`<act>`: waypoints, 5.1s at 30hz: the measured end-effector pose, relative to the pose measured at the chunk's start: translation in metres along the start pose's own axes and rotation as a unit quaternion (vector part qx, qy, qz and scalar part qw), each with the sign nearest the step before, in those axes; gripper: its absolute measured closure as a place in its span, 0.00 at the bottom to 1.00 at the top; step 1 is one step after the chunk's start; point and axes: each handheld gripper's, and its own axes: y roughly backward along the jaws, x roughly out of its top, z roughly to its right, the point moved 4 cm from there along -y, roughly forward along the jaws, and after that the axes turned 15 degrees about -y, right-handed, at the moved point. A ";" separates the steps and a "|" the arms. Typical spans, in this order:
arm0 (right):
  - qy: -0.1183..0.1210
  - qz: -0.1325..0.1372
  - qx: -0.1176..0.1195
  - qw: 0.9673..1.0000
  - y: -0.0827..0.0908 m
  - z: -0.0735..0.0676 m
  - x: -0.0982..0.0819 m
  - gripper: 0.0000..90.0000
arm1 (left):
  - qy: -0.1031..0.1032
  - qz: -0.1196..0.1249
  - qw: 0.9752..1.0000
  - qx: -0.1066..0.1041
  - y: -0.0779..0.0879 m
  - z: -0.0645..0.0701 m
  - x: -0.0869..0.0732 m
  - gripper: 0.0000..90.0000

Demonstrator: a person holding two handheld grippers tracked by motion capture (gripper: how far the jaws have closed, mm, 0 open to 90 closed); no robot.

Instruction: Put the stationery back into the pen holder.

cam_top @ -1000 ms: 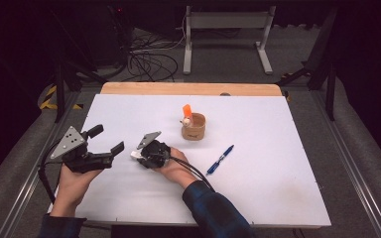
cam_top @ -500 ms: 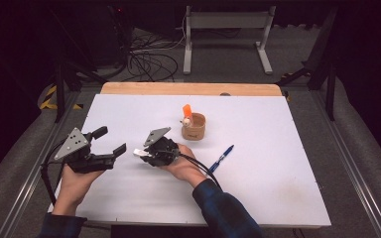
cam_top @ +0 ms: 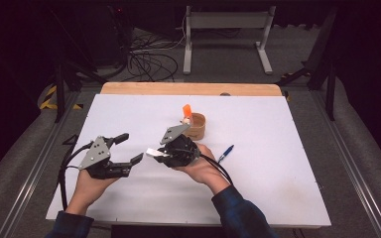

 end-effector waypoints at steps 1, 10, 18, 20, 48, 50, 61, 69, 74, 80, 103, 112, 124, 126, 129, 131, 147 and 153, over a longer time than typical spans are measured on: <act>-0.001 -0.001 0.001 1.000 0.003 0.000 -0.001 0.78 | -0.006 -0.004 1.000 -0.004 -0.002 0.003 0.000 0.27; -0.014 -0.016 0.008 1.000 0.017 0.000 -0.004 0.78 | -0.119 -0.049 0.992 0.000 -0.017 0.020 0.000 0.36; -0.030 -0.031 0.016 0.999 0.016 0.000 -0.006 0.78 | -0.191 -0.078 0.978 0.009 -0.026 0.032 -0.001 0.42; -0.036 -0.034 0.018 0.999 0.015 -0.001 -0.006 0.78 | -0.204 -0.086 0.975 0.012 -0.027 0.034 -0.002 0.43; -0.086 -0.064 0.075 0.991 0.008 -0.002 -0.009 0.78 | -0.364 -0.111 0.925 0.006 -0.032 0.058 -0.007 0.72; -0.094 -0.061 0.080 0.990 0.009 -0.002 -0.009 0.78 | -0.368 -0.113 0.923 0.004 -0.032 0.059 -0.008 0.74; -0.088 -0.023 0.090 0.992 0.017 0.000 -0.004 0.62 | -0.284 -0.089 0.954 -0.025 -0.033 0.056 -0.007 0.79; -0.073 0.026 0.090 0.993 0.028 -0.001 -0.006 0.47 | -0.193 -0.058 0.978 -0.051 -0.035 0.051 -0.007 0.79; -0.067 0.070 0.074 0.993 0.040 0.003 -0.012 0.42 | -0.139 -0.036 0.987 -0.068 -0.038 0.051 -0.006 0.79; -0.057 0.123 0.072 0.988 0.056 0.005 -0.027 0.41 | -0.075 0.002 0.993 -0.092 -0.041 0.053 -0.001 0.79; -0.104 0.226 0.131 0.960 0.074 0.019 -0.051 0.66 | 0.000 0.050 0.990 -0.135 -0.065 0.072 0.008 0.79; -0.108 0.236 0.132 0.957 0.074 0.020 -0.051 0.72 | 0.003 0.052 0.989 -0.136 -0.065 0.073 0.007 0.78; -0.097 0.232 0.076 0.965 0.078 0.023 -0.047 0.73 | 0.012 0.034 0.993 -0.112 -0.066 0.068 0.010 0.56; -0.092 0.235 0.060 0.966 0.083 0.025 -0.045 0.73 | 0.020 0.035 0.994 -0.104 -0.065 0.065 0.009 0.51; -0.084 0.236 0.029 0.968 0.092 0.029 -0.042 0.73 | 0.033 0.031 0.995 -0.092 -0.063 0.062 0.009 0.45; -0.081 0.238 0.016 0.968 0.097 0.032 -0.041 0.73 | 0.037 0.031 0.995 -0.084 -0.062 0.061 0.009 0.42; -0.078 0.241 -0.083 0.964 0.114 0.059 -0.018 0.73 | 0.059 0.017 0.998 -0.028 -0.052 0.040 0.002 0.14; -0.074 0.232 -0.109 0.964 0.114 0.066 -0.006 0.73 | 0.070 0.019 0.997 -0.017 -0.048 0.035 0.001 0.12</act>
